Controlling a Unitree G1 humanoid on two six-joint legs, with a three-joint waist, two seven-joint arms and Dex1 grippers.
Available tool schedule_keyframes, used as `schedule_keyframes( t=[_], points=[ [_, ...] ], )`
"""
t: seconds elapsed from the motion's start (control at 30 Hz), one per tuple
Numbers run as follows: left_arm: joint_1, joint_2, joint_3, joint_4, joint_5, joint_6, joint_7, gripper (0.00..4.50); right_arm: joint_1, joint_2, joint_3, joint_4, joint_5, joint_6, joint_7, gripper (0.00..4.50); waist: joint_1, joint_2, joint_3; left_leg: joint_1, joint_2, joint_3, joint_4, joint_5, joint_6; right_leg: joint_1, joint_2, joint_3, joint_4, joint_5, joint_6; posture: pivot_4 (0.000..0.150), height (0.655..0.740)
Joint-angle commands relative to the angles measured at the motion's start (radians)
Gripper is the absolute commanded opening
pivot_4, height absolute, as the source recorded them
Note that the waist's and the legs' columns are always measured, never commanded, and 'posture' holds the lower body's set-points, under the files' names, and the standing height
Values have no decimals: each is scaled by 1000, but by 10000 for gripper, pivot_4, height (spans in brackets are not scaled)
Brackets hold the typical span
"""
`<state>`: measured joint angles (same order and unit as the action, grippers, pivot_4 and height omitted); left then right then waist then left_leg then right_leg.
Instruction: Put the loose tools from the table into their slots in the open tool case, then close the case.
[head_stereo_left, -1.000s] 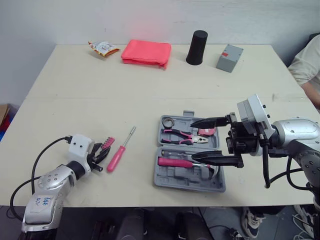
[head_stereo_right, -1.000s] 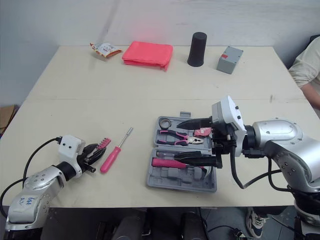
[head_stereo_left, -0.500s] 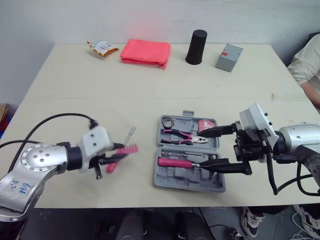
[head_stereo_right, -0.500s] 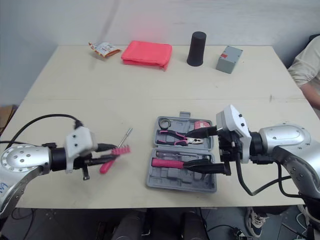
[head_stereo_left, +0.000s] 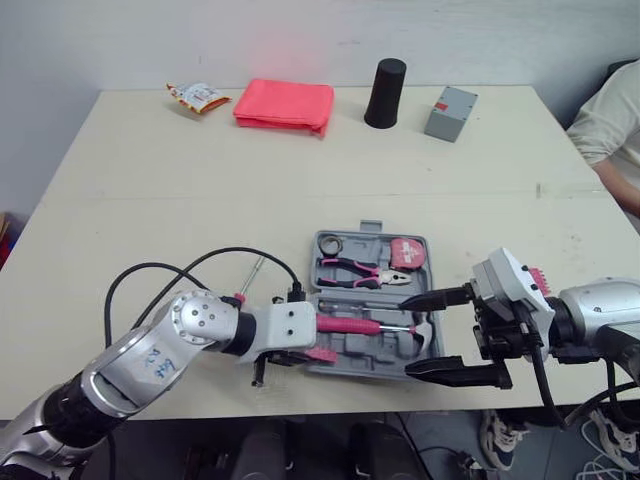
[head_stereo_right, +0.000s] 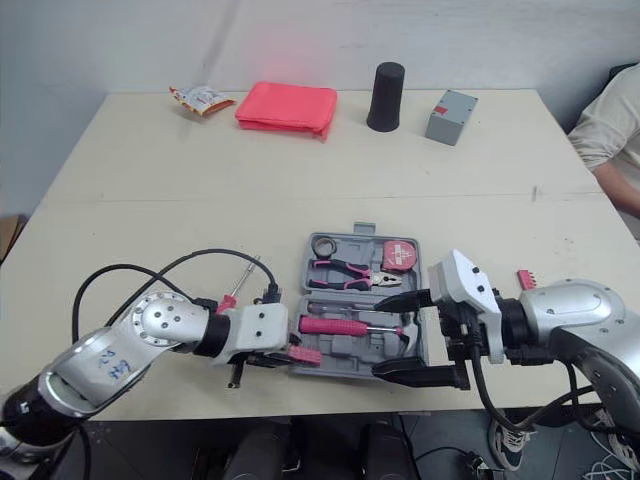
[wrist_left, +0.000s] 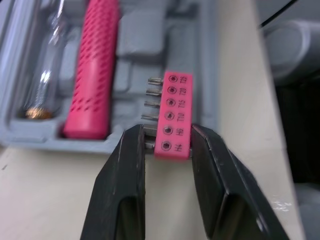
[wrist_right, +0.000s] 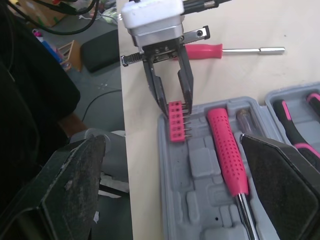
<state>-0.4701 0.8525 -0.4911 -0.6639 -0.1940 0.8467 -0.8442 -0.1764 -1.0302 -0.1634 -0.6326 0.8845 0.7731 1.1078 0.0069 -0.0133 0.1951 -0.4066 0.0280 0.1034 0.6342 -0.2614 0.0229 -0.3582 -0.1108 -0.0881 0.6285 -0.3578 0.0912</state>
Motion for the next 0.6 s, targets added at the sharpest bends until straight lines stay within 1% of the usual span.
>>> schedule_keyframes(
  t=[0.03,0.2,0.47,0.6],
  points=[
    [-40,-10,-14,-8,40,47,17,6624,11,-10,-39,-40,17,-7,-11,45000,0,0,0,0,0,0,0,0,0,0,0,0,0,0,0,1500,7361],
    [-76,-11,-23,-10,45,89,7,6624,12,2,-35,-29,8,-19,-27,45000,0,0,0,0,0,0,1,1,0,0,0,0,1,0,0,1500,7361],
    [-120,-89,-67,-3,50,146,23,6624,14,8,-25,-24,6,-26,-41,45000,16,0,0,0,0,0,3,1,0,0,0,0,1,0,0,1500,7361],
    [-130,-101,-99,0,66,159,32,6624,13,9,-24,-22,7,-25,-45,45000,17,0,0,0,0,0,4,1,0,1,0,0,2,0,0,1500,7361]
  ],
)
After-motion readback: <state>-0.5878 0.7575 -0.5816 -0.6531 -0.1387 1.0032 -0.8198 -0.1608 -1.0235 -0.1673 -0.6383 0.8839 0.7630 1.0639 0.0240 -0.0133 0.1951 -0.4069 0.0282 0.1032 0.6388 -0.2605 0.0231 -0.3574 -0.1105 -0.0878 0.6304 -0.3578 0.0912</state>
